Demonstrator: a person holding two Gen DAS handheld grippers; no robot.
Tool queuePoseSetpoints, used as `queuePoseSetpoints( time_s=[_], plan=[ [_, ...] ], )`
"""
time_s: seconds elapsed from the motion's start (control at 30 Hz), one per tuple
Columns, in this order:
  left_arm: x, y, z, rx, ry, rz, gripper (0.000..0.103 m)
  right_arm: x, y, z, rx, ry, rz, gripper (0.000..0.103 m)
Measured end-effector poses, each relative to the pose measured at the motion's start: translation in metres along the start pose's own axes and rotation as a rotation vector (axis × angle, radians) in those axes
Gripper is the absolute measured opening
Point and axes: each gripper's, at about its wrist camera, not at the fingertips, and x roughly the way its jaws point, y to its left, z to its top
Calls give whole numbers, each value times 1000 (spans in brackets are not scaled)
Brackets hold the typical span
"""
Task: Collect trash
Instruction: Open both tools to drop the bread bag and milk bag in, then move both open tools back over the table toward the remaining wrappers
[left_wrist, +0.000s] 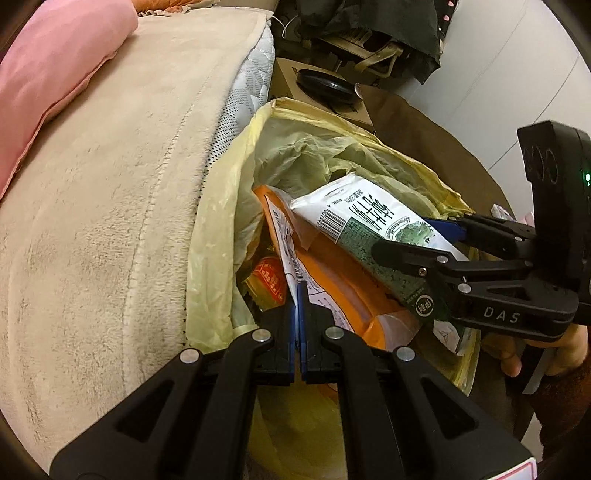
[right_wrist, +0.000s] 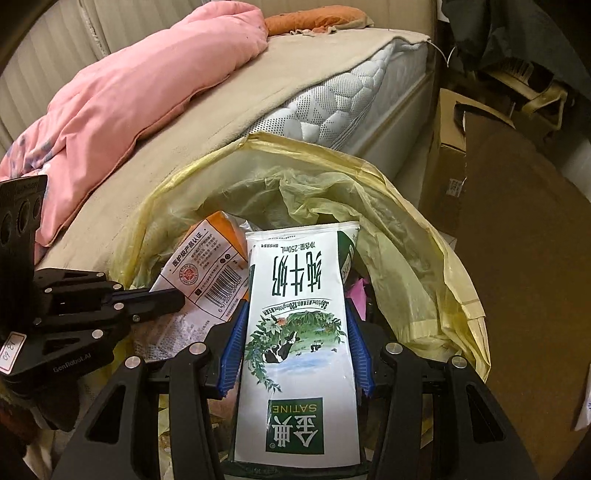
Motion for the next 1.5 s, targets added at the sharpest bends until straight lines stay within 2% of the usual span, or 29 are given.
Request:
queuePoseSetpoints(
  time_s=[0.13, 0.2, 0.3, 0.37, 0.53, 0.57, 0.67, 0.83, 1.03, 1.13, 1.27, 1.5],
  plan=[
    [-5, 3, 3, -28, -10, -22, 3, -5, 4, -1, -10, -23, -26, 48],
    [-8, 6, 3, -41, -13, -32, 6, -9, 7, -3, -24, -33, -46, 53],
    [-17, 7, 2, -53, -37, -23, 16, -18, 7, -6, -23, -51, -60, 55],
    [-26, 6, 3, -53, -63, -2, 31, -29, 5, -8, -17, -75, -69, 56],
    [-47, 5, 6, -78, -134, 33, 35, -63, -7, -12, 25, -145, -77, 58],
    [-54, 1, 7, -78, -168, 49, 36, -73, -11, -16, 37, -166, -83, 58],
    [-64, -8, 9, -70, -215, 44, 41, -97, -22, -25, 65, -211, -101, 58],
    [-68, -46, 13, -8, -254, 4, 42, -142, -49, -57, 118, -291, -173, 58],
    [-55, -112, 14, 110, -261, -82, 42, -183, -89, -105, 195, -326, -221, 59],
    [-46, -146, 12, 185, -263, -127, 42, -204, -106, -129, 219, -349, -279, 59],
    [-30, -194, 9, 312, -258, -183, 43, -231, -128, -164, 227, -390, -337, 65],
    [9, -252, 11, 417, -201, -270, 44, -253, -159, -212, 265, -342, -415, 65]
  ],
)
